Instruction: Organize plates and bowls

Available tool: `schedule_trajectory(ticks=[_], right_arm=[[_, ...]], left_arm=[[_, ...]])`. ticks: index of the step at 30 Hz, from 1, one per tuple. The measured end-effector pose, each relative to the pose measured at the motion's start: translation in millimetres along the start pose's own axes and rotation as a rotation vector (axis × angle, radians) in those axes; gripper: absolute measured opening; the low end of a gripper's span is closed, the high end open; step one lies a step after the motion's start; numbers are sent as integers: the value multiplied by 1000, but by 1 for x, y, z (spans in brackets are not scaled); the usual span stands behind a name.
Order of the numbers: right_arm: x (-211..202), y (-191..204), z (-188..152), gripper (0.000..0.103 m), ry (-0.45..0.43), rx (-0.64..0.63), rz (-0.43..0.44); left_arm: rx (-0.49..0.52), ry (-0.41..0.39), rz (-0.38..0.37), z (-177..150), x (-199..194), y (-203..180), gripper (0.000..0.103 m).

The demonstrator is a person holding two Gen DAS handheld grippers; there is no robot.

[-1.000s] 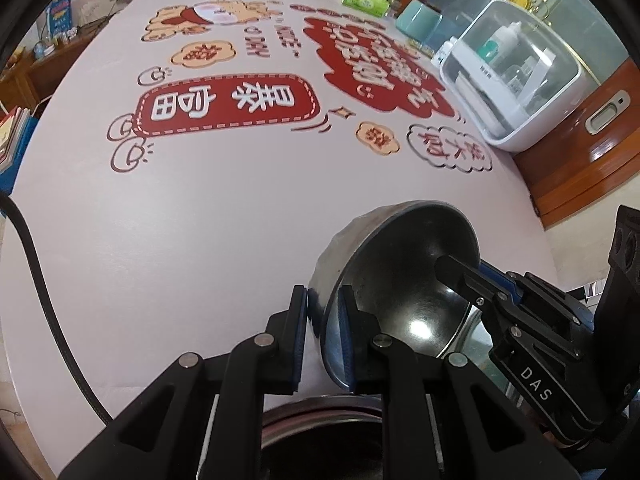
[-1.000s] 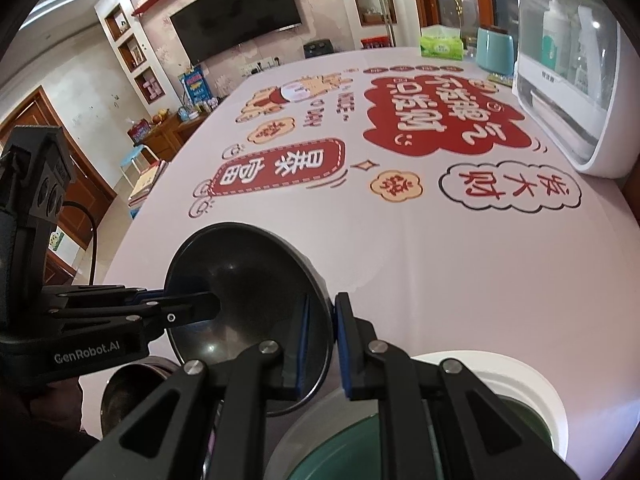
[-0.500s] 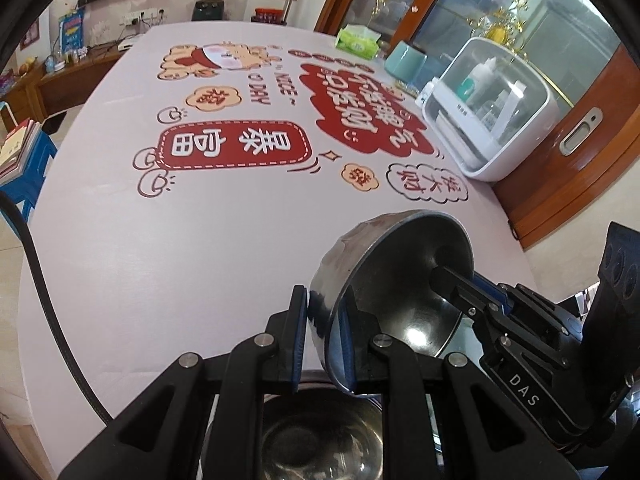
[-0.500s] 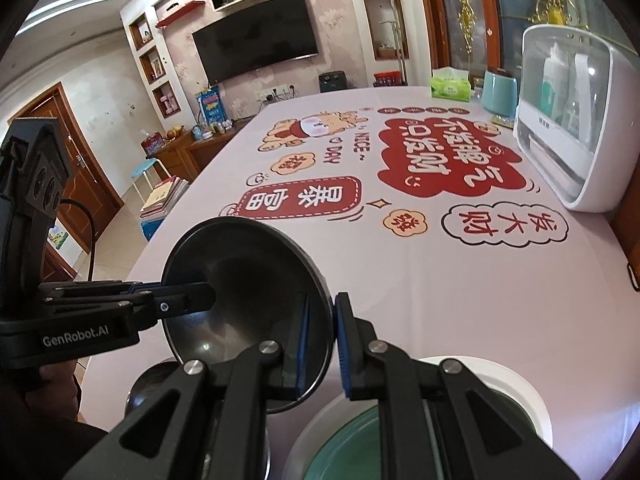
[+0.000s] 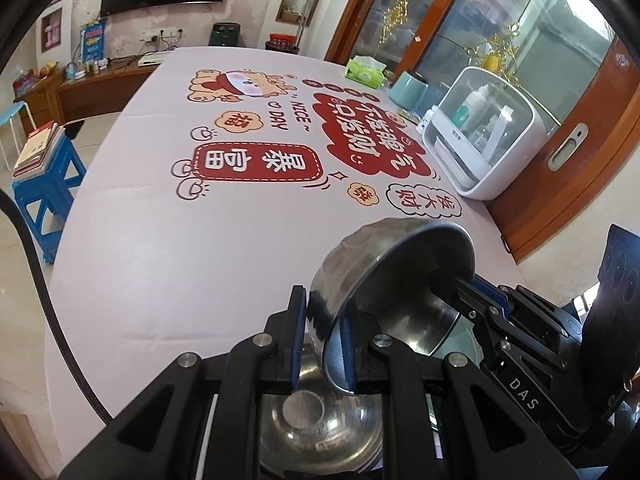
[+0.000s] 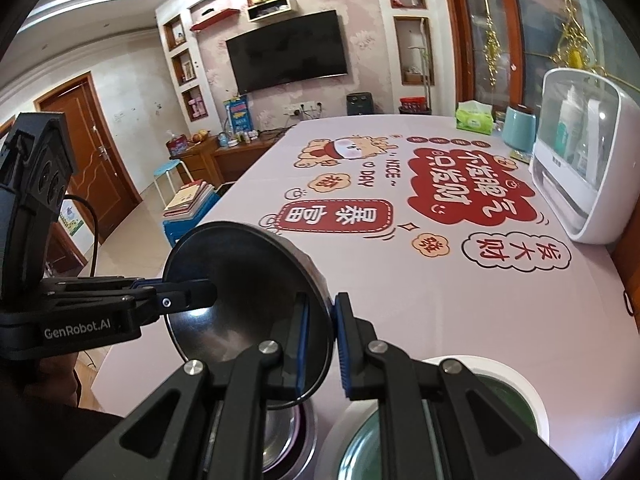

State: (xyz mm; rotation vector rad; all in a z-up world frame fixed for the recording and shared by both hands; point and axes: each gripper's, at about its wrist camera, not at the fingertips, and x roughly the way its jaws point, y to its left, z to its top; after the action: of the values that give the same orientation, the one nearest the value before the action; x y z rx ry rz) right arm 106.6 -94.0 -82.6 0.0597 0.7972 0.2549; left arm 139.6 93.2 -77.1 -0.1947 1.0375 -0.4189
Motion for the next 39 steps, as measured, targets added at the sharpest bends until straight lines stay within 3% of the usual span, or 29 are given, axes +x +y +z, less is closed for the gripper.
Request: schedule_trajectory(ticks=[12, 27, 36, 39], right_arm=[[-18, 23, -19, 13, 19, -29, 18], [-16, 38, -57, 15, 132, -11, 19], [-16, 44, -60, 15, 150, -15, 17], [-17, 44, -58, 20, 144, -20, 13]], left_arm=[[-24, -2, 16, -27, -23, 4, 14], [-49, 120, 35, -64, -16, 14, 14], [-51, 145, 43, -65, -13, 19, 14], [-56, 138, 41, -62, -13, 21, 15]])
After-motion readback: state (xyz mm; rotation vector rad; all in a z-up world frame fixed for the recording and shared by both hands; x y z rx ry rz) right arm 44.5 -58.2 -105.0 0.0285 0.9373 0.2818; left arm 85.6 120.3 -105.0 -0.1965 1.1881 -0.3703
